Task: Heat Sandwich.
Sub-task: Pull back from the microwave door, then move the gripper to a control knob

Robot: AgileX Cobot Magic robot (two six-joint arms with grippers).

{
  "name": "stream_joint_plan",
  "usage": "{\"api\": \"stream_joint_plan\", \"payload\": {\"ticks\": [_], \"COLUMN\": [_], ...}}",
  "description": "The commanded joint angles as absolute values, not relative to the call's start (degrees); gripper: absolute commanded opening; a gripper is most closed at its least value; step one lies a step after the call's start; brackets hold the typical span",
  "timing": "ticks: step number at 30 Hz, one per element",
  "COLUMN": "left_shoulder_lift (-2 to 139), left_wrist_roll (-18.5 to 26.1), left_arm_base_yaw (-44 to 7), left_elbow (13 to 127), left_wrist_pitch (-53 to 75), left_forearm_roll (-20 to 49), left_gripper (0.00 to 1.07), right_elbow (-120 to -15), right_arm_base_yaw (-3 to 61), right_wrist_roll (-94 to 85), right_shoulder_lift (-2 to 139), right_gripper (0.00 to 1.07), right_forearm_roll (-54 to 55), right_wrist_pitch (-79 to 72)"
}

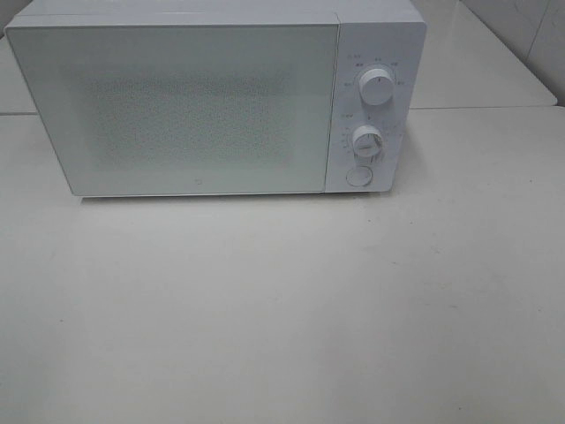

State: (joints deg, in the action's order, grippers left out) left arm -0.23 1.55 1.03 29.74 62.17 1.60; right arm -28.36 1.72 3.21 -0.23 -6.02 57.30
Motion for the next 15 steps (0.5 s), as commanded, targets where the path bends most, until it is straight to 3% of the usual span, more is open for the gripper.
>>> {"api": "stream_joint_plan", "payload": {"ticks": [1, 15], "left_shoulder_lift": [-1.60, -1.60], "left_wrist_roll": [1.43, 1.43], "left_arm_base_yaw": [1.15, 1.15], "left_elbow": [29.62, 29.62], "left_wrist_pitch": [61.25, 61.25], "left_forearm_roll": [2.12, 2.12], "left_gripper": [0.98, 0.98], "right_elbow": [-28.42, -29.74], "right_arm_base_yaw": [1.26, 1.26], "right_wrist_roll": [2.64, 2.58], "right_shoulder_lift": [-1.83, -0.46], "right_gripper": [0.75, 0.75], "right_forearm_roll": [-6.07, -6.07], "right_wrist_pitch": [56.95, 56.26]}}
